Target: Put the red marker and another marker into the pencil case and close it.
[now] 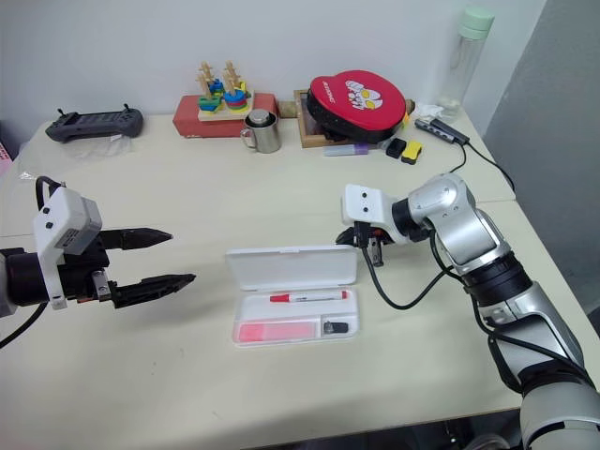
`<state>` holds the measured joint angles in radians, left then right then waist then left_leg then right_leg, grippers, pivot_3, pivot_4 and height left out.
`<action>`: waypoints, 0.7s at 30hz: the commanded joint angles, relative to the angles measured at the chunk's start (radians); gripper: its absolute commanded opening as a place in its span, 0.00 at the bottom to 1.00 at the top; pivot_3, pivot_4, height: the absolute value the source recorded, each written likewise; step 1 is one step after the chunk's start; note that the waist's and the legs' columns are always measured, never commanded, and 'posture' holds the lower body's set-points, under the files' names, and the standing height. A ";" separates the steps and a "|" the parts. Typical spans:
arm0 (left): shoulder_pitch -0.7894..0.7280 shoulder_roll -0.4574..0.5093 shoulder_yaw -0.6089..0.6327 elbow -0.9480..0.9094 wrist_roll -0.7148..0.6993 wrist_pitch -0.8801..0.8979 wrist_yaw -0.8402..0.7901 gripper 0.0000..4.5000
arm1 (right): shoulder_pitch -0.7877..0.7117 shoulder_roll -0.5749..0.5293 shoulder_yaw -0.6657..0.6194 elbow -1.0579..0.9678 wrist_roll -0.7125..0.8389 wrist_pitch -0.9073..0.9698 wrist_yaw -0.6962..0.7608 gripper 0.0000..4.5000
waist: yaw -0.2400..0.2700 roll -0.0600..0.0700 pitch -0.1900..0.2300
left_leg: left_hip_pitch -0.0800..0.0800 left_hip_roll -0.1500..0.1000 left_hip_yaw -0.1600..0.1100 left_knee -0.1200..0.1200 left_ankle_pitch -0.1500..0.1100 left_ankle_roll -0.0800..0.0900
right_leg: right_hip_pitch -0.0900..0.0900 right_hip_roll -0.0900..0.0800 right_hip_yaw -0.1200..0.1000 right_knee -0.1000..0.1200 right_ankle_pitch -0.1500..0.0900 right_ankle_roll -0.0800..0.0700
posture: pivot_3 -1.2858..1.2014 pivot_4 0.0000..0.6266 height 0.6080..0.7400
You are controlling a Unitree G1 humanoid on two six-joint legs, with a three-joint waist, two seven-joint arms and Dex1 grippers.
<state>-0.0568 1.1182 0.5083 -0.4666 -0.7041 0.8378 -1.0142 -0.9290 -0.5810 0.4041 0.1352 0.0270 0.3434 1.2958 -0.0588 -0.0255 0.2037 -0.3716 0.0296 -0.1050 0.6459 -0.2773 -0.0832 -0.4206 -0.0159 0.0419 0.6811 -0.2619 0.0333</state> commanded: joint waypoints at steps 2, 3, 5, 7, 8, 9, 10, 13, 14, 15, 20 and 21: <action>-0.011 0.002 0.011 -0.010 0.002 -0.020 0.009 1.00 | 0.008 -0.026 -0.009 -0.103 0.020 0.023 0.044 0.01 | 0.000 0.000 0.000 | 0.000 0.000 0.000 0.000 0.000 0.000 | 0.000 0.000 0.000 0.000 0.000 0.000 | 0.52 0.24 1.00; -0.011 -0.001 0.006 -0.008 0.005 -0.023 0.011 1.00 | 0.015 -0.030 -0.008 -0.132 0.028 0.035 0.055 0.01 | 0.000 0.000 0.000 | 0.000 0.000 0.000 0.000 0.000 0.000 | 0.000 0.000 0.000 0.000 0.000 0.000 | 0.52 0.24 1.00; -0.012 -0.004 -0.003 -0.004 0.009 -0.028 0.012 1.00 | 0.036 -0.040 0.000 -0.198 0.046 0.064 0.079 0.01 | 0.000 0.000 0.000 | 0.000 0.000 0.000 0.000 0.000 0.000 | 0.000 0.000 0.000 0.000 0.000 0.000 | 0.52 0.24 1.00; -0.014 -0.004 -0.007 -0.001 0.010 -0.031 0.013 1.00 | 0.055 -0.048 0.008 -0.249 0.060 0.090 0.093 0.01 | 0.001 0.000 0.000 | 0.000 0.000 0.000 0.000 0.000 0.000 | 0.000 0.000 0.000 0.000 0.000 0.000 | 0.52 0.24 1.00; -0.016 -0.005 -0.010 0.002 0.011 -0.034 0.014 1.00 | 0.074 -0.048 0.019 -0.271 0.058 0.107 0.085 0.01 | 0.001 0.000 0.000 | 0.000 0.000 0.000 0.000 0.000 0.000 | 0.000 0.000 0.000 0.000 0.000 0.000 | 0.52 0.24 1.00; -0.018 -0.005 -0.011 0.004 0.012 -0.037 0.016 1.00 | 0.087 -0.048 0.025 -0.284 0.054 0.119 0.077 0.01 | 0.001 0.000 0.000 | 0.000 0.000 0.000 0.000 0.000 0.000 | 0.000 0.000 0.000 0.000 0.000 0.000 | 0.52 0.24 1.00; -0.018 -0.006 -0.013 0.008 0.013 -0.040 0.015 1.00 | 0.110 -0.048 0.036 -0.318 0.057 0.141 0.074 0.01 | 0.001 0.000 0.000 | 0.000 0.000 0.000 0.000 0.000 0.000 | 0.000 0.000 0.000 0.000 0.000 0.000 | 0.52 0.24 1.00; -0.010 -0.008 -0.015 0.013 0.015 -0.046 0.012 1.00 | 0.142 -0.038 0.051 -0.390 0.074 0.202 0.065 0.01 | 0.001 0.000 0.000 | 0.000 0.000 0.000 0.000 0.000 0.000 | 0.000 0.000 0.000 0.000 0.000 0.000 | 0.52 0.24 1.00; -0.011 -0.008 -0.019 0.015 0.017 -0.049 0.013 1.00 | 0.146 -0.030 0.057 -0.402 0.076 0.216 0.059 0.01 | 0.001 0.000 0.000 | 0.000 0.000 0.000 0.000 0.000 0.000 | 0.000 0.000 0.000 0.000 0.000 0.000 | 0.52 0.24 1.00; -0.014 -0.008 -0.023 0.016 0.016 -0.049 0.014 1.00 | 0.152 -0.020 0.067 -0.408 0.071 0.225 0.048 0.01 | 0.000 0.000 0.000 | 0.000 0.000 0.000 0.000 0.000 0.000 | 0.000 0.000 0.000 0.000 0.000 0.000 | 0.52 0.24 1.00; -0.023 -0.005 -0.038 0.020 0.014 -0.051 0.021 1.00 | 0.181 -0.001 0.103 -0.426 0.068 0.255 0.016 0.01 | 0.001 0.000 0.000 | 0.001 0.000 0.000 0.000 0.000 0.000 | 0.000 0.000 0.000 0.000 0.000 0.000 | 0.52 0.24 1.00; -0.022 -0.004 -0.037 0.020 0.013 -0.051 0.019 1.00 | 0.191 0.003 0.113 -0.428 0.068 0.263 0.011 0.01 | 0.001 0.000 0.000 | 0.001 0.000 0.000 0.000 0.000 0.000 | 0.001 0.000 0.000 0.000 0.000 0.000 | 0.52 0.24 1.00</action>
<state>-0.0659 1.1109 0.4630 -0.4373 -0.6922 0.8002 -0.9943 -0.7509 -0.5826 0.5010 -0.2580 0.0841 0.5935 1.3175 -0.0577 -0.0259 0.2034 -0.3709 0.0296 -0.1052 0.6464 -0.2773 -0.0832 -0.4201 -0.0157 0.0419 0.6813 -0.2619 0.0334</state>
